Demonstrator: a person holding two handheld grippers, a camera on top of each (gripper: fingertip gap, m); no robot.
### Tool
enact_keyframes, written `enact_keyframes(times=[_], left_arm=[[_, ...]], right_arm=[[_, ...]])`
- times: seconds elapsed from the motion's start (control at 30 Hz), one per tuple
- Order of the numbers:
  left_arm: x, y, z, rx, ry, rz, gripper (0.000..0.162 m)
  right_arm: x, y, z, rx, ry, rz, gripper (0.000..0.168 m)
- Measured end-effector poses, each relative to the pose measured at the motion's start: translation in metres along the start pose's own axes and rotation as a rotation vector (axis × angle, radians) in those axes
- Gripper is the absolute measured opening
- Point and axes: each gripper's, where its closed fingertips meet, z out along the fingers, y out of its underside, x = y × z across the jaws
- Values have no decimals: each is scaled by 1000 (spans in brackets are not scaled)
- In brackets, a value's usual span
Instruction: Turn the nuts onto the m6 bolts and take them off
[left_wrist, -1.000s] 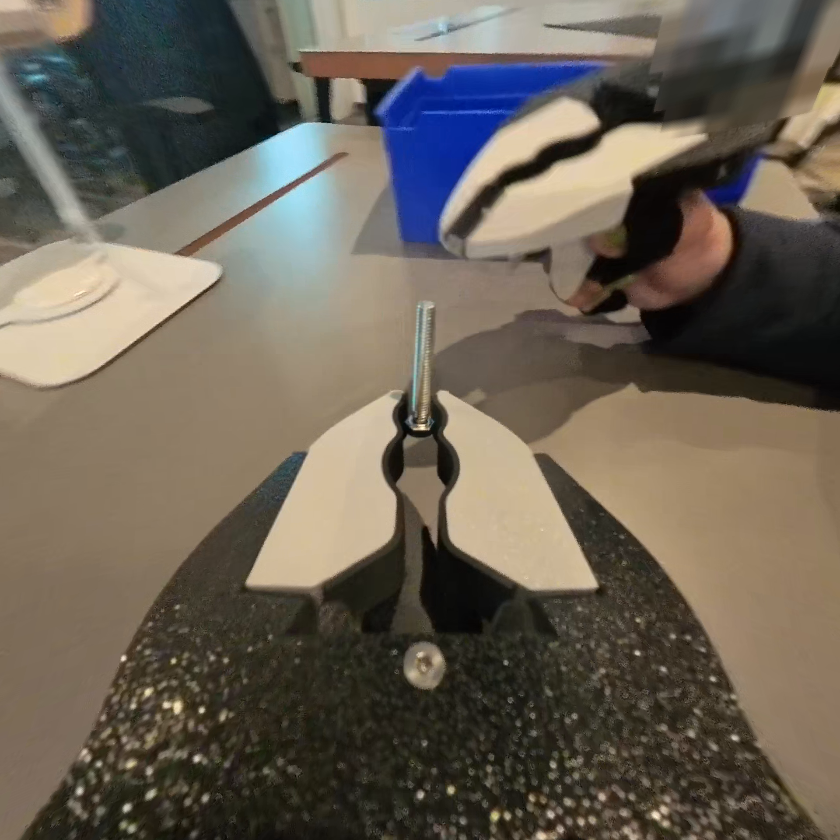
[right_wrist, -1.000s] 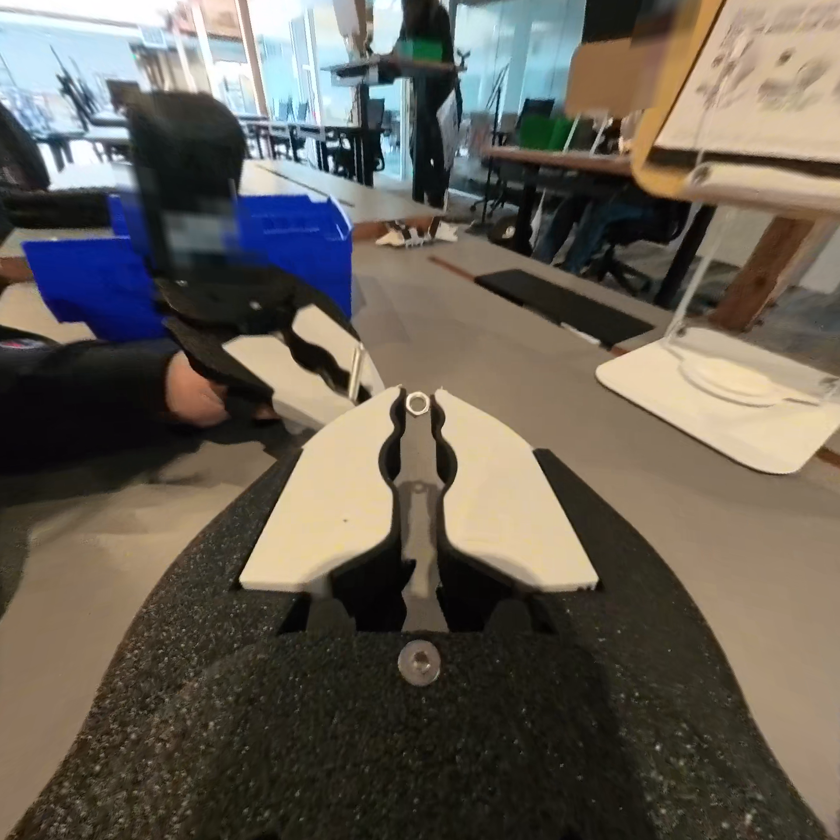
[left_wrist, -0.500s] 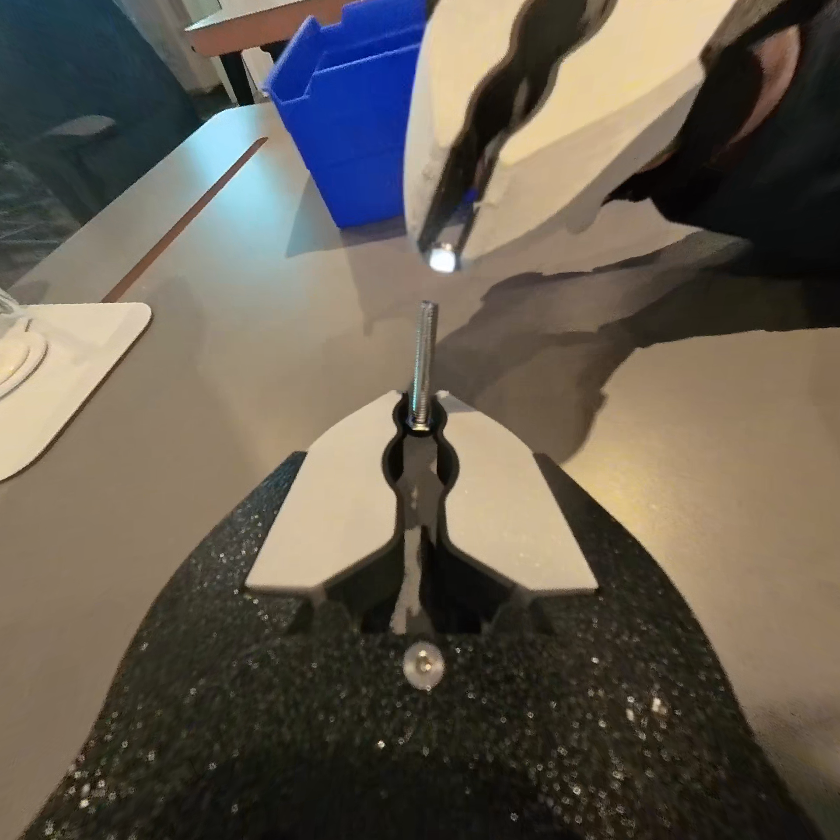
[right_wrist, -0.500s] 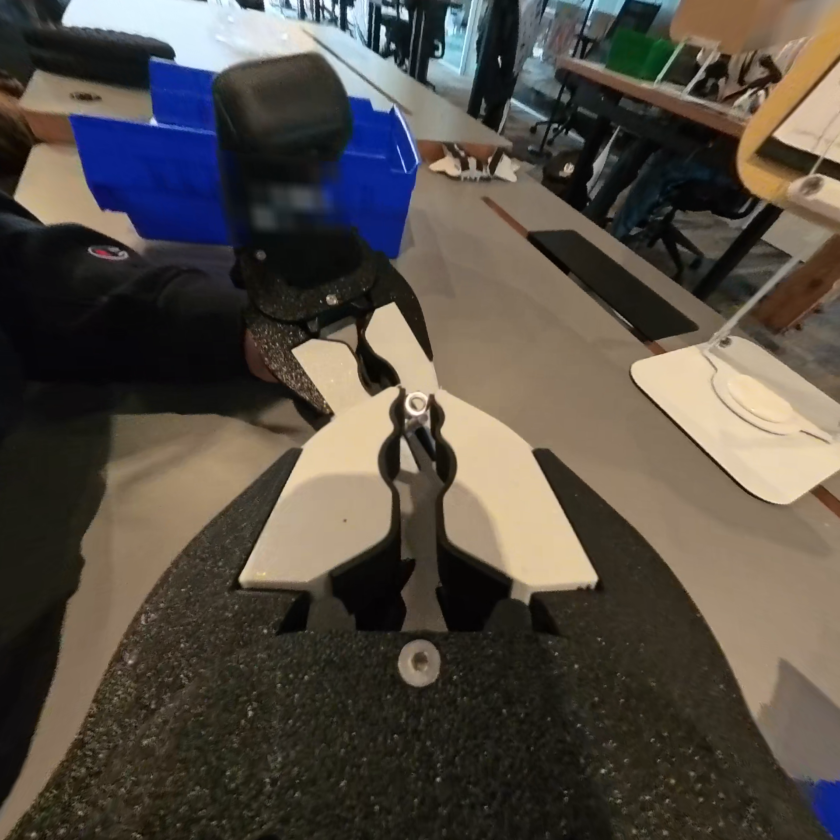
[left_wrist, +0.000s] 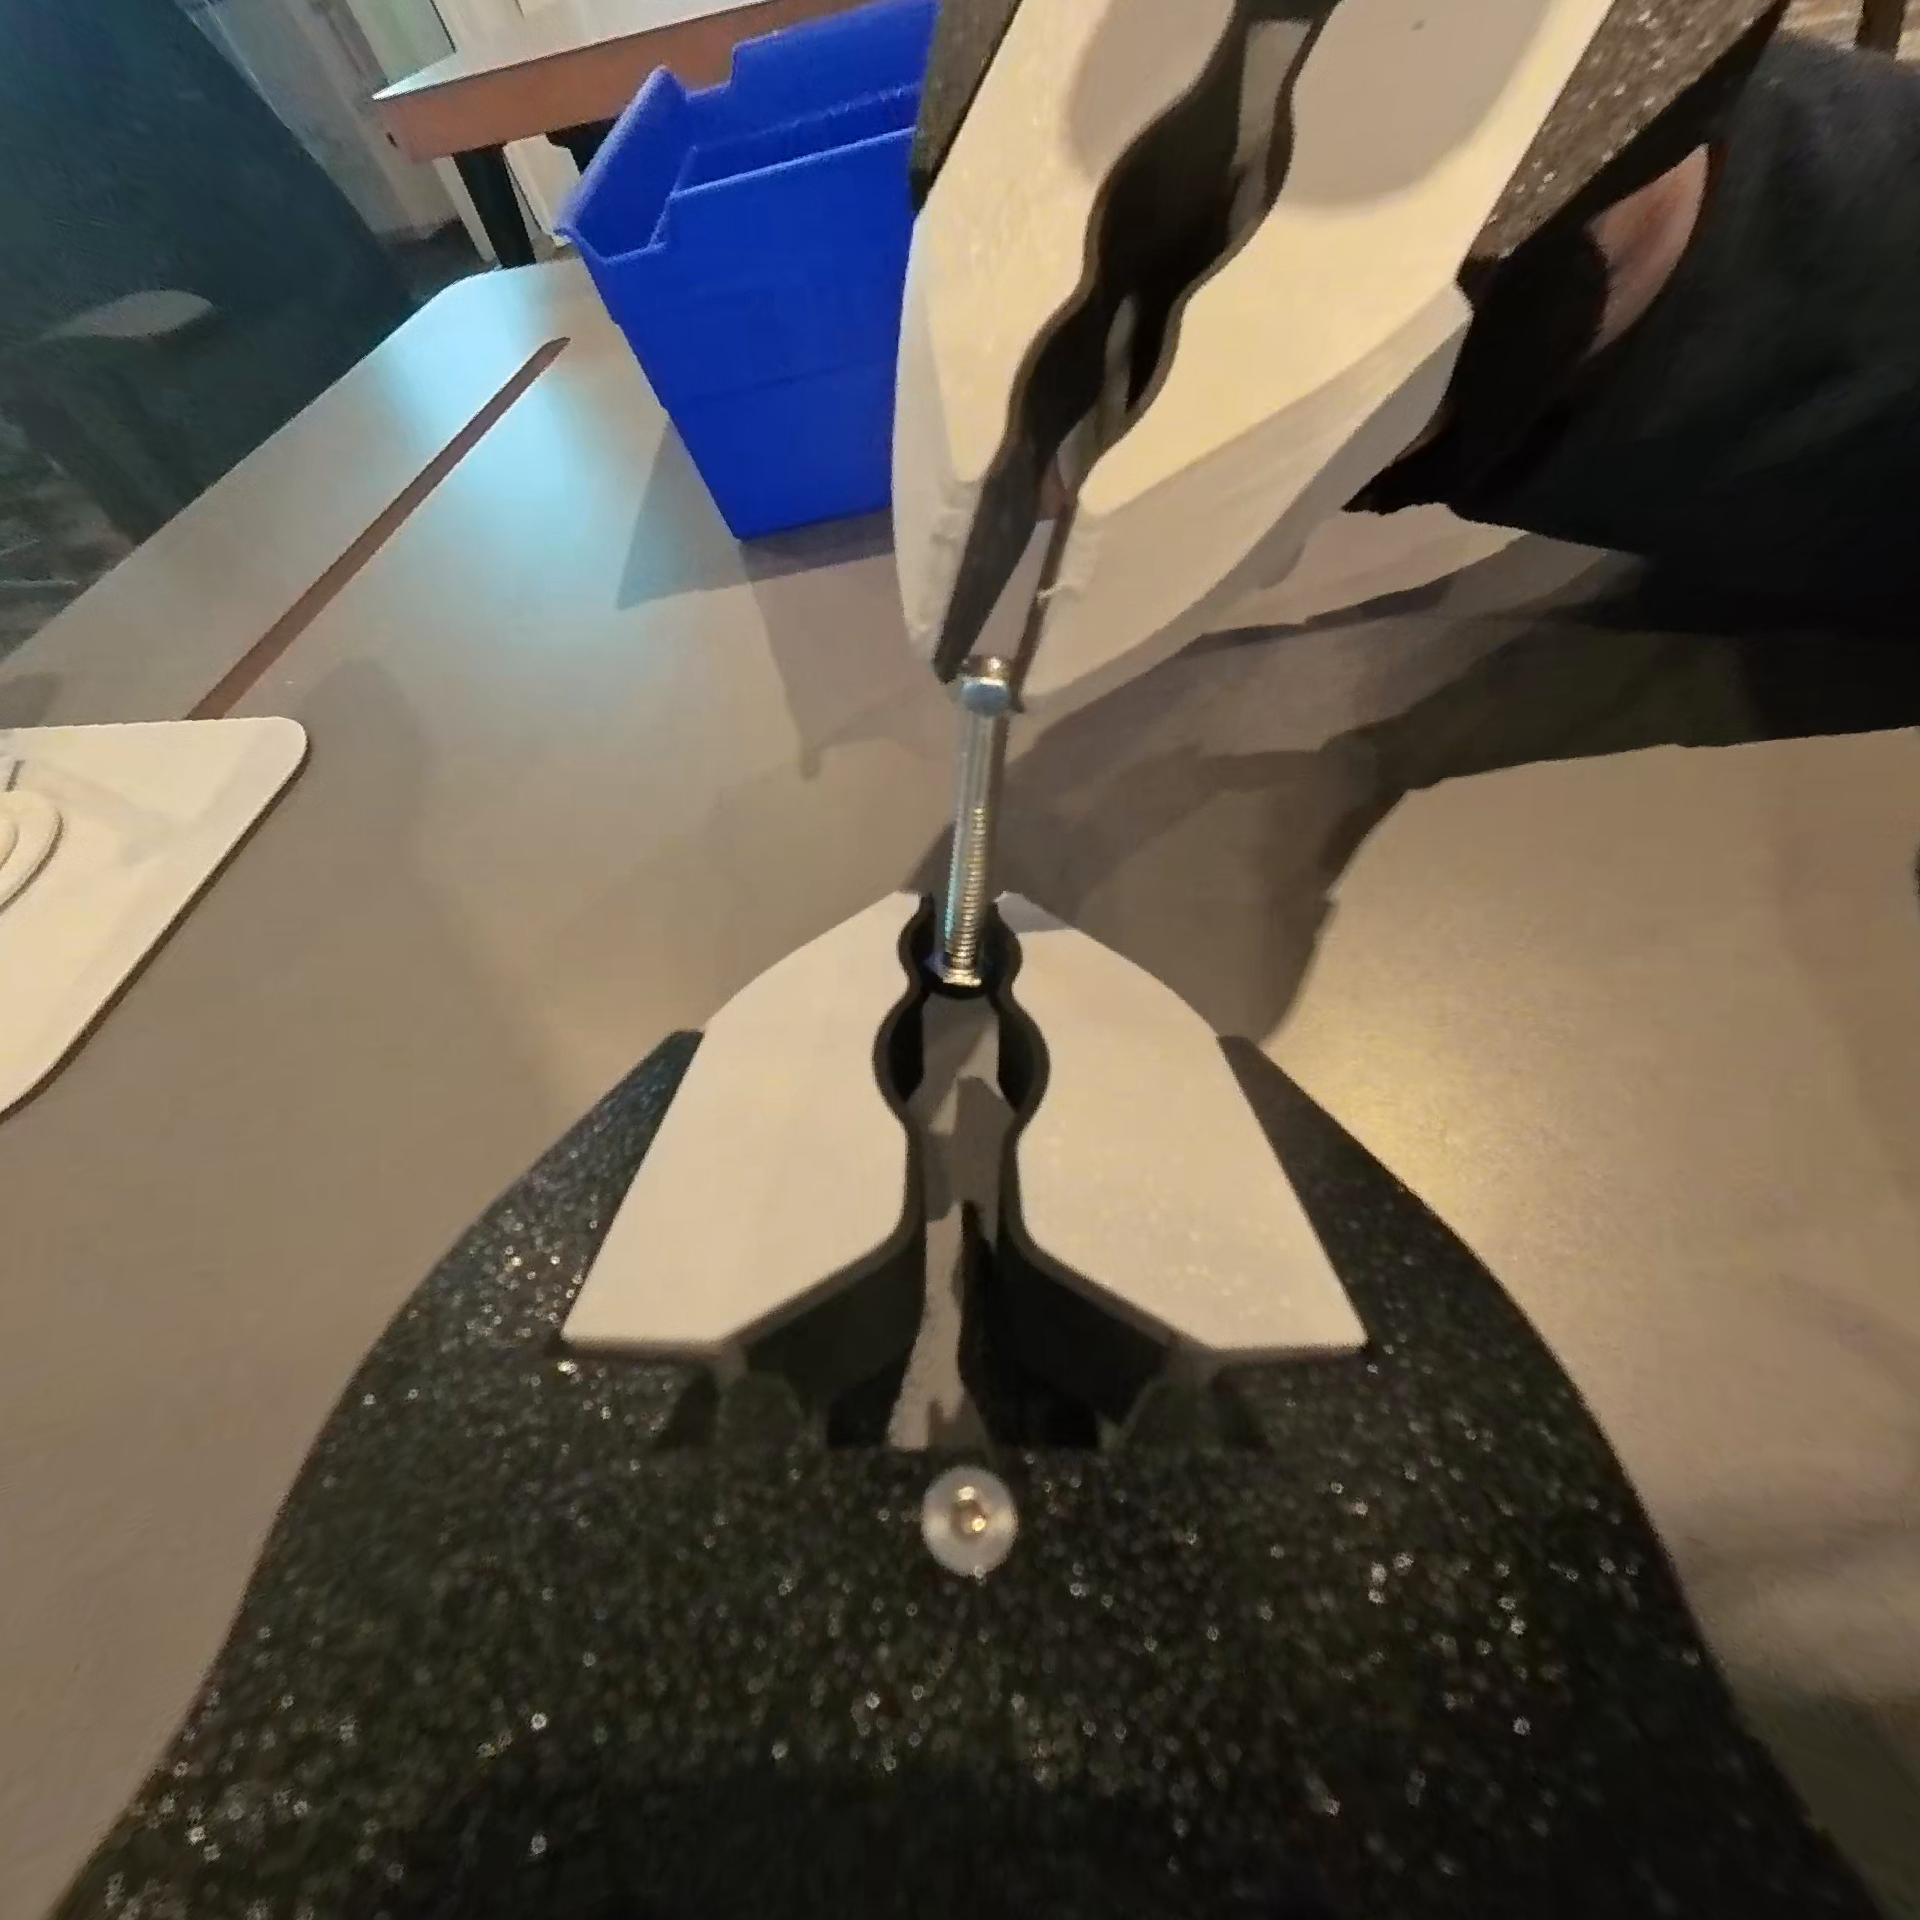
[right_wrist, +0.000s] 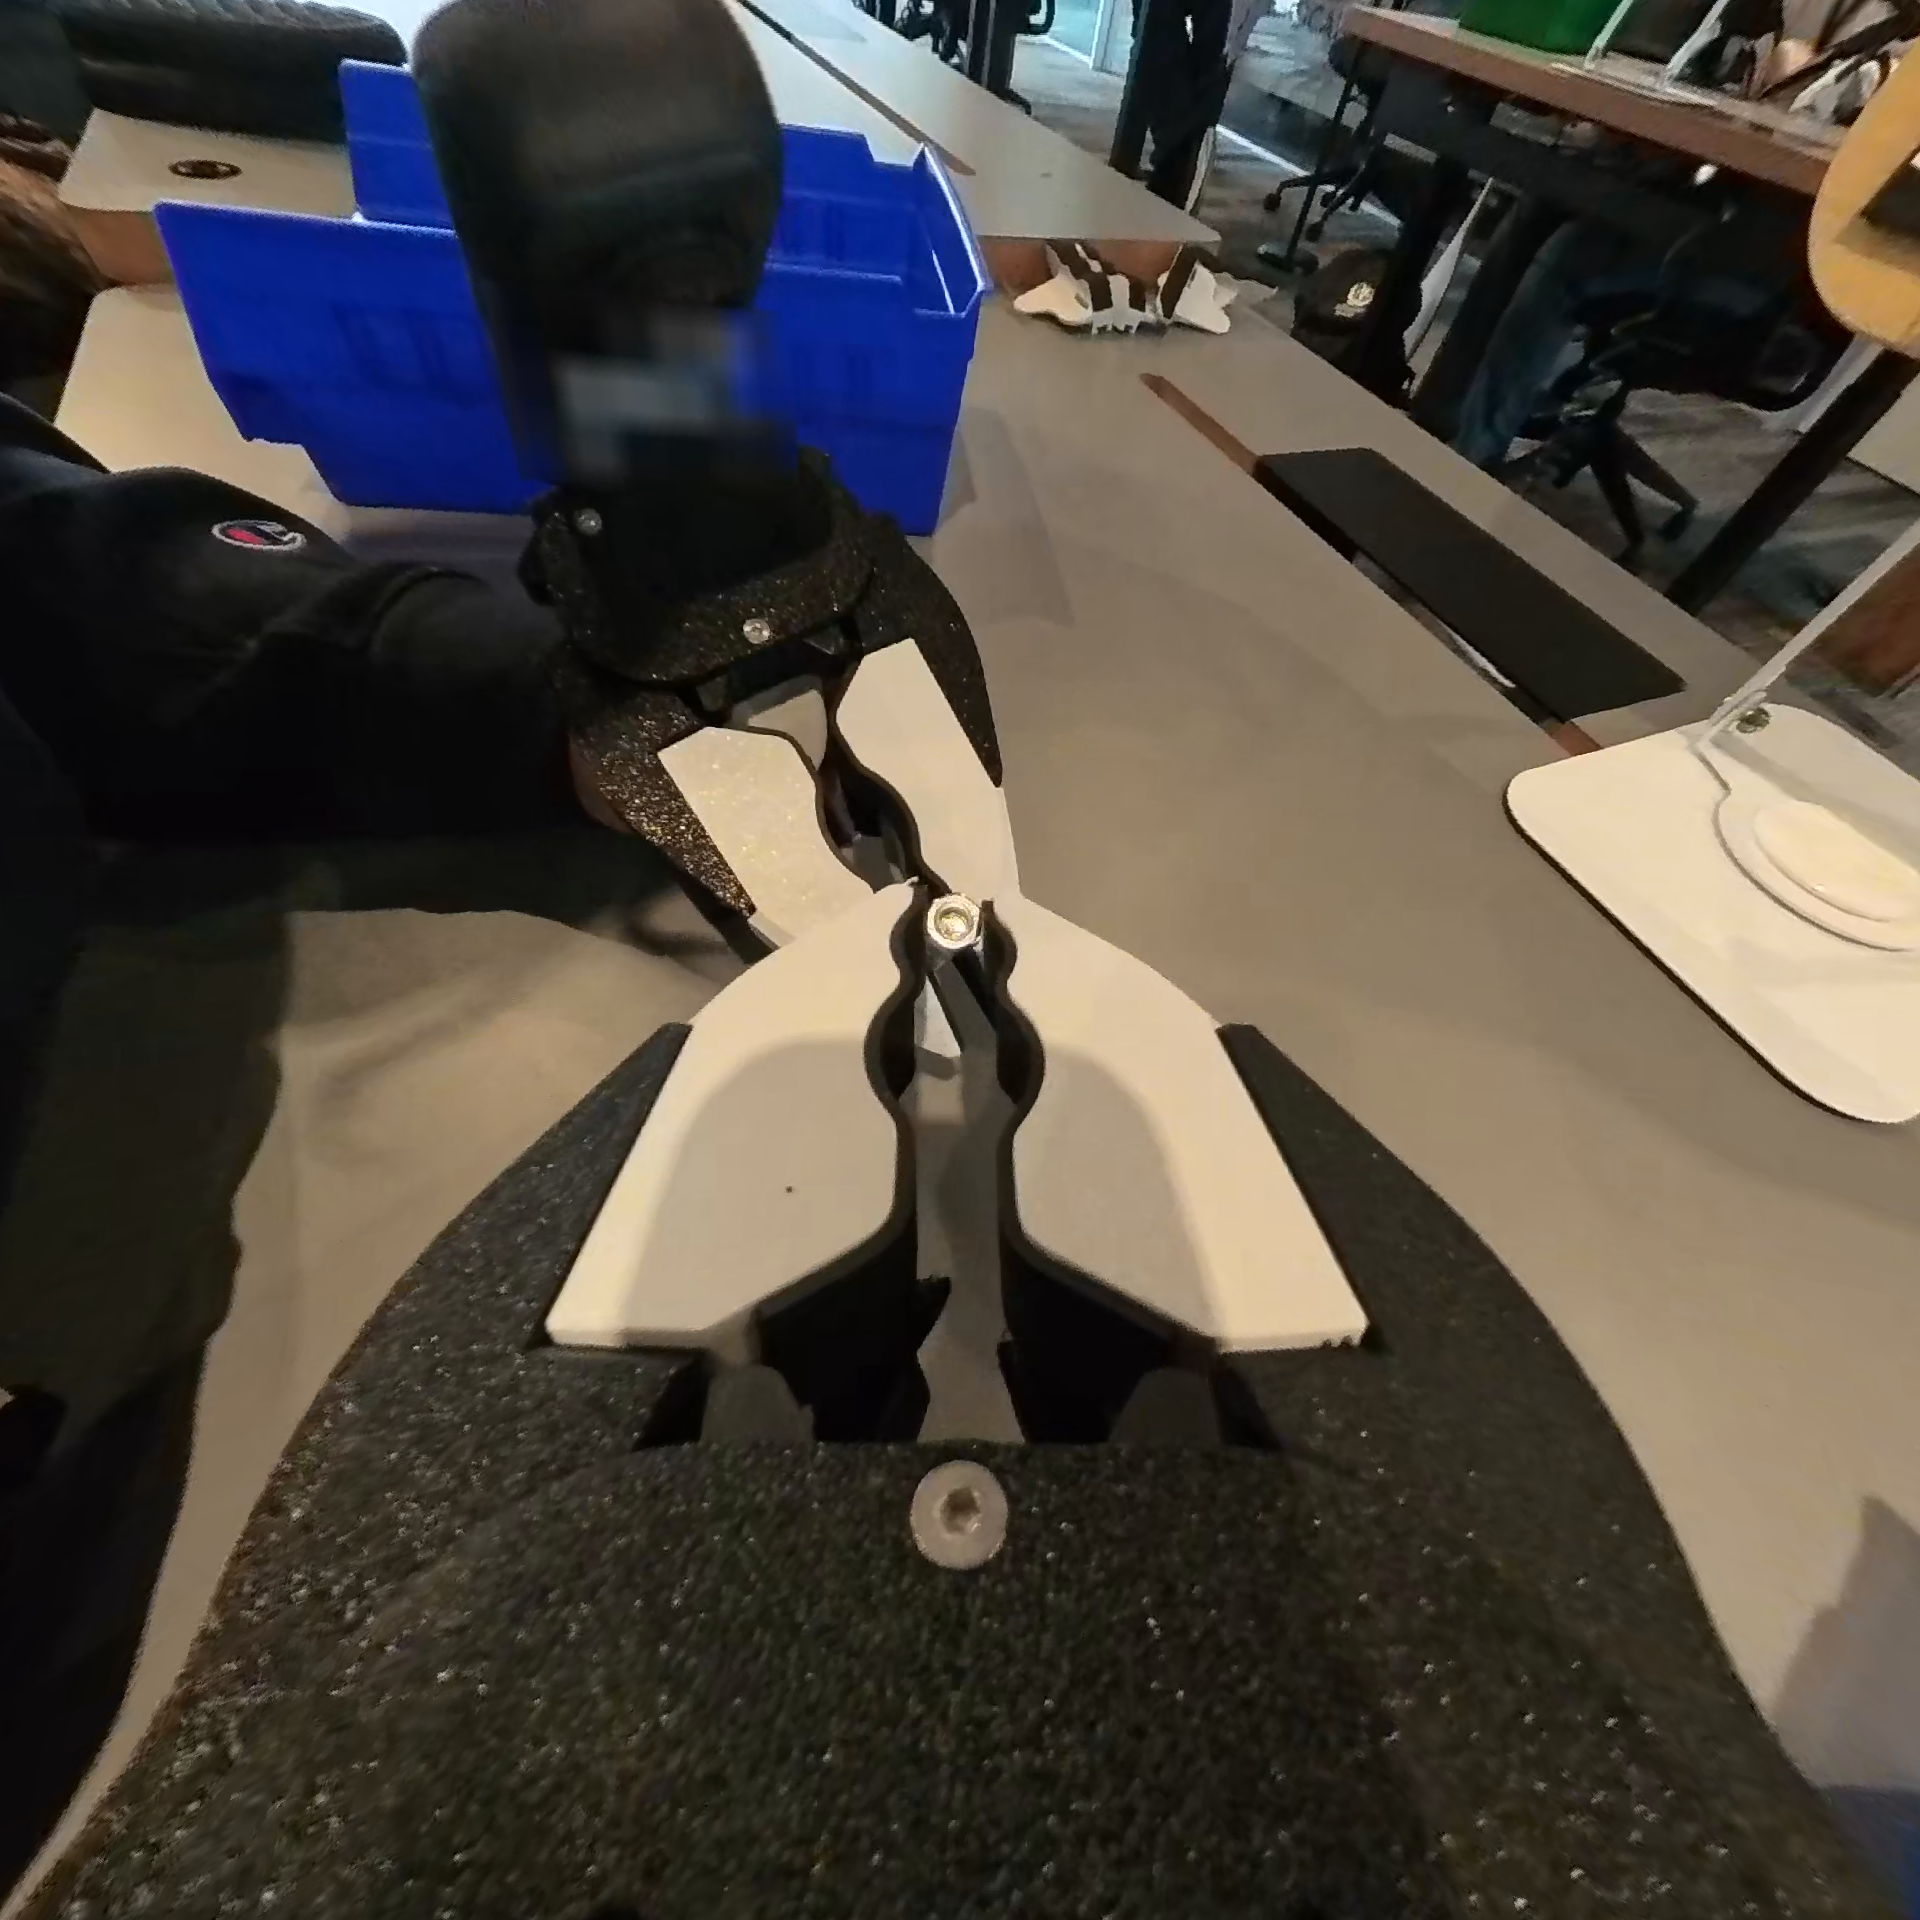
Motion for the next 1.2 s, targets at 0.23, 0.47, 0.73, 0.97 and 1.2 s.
enact_keyframes(times=[0.23, 0.47, 0.73, 0.97, 1.2], left_arm=[[0, -1, -1, 11, 9, -6, 9], [1, -1, 0, 7, 15, -5, 9], [2, 0, 0, 3, 16, -3, 9], [2, 0, 0, 6, 16, -7, 9], [-4, -7, -5, 67, 6, -63, 8]], right_arm=[[0, 0, -1, 22, -24, 40, 10], [-1, -1, 0, 36, -36, 49, 10], [-1, 0, 1, 35, -28, 19, 12], [-1, -3, 0, 53, -23, 15, 15], [4, -19, -8, 222, -46, 99, 24]])
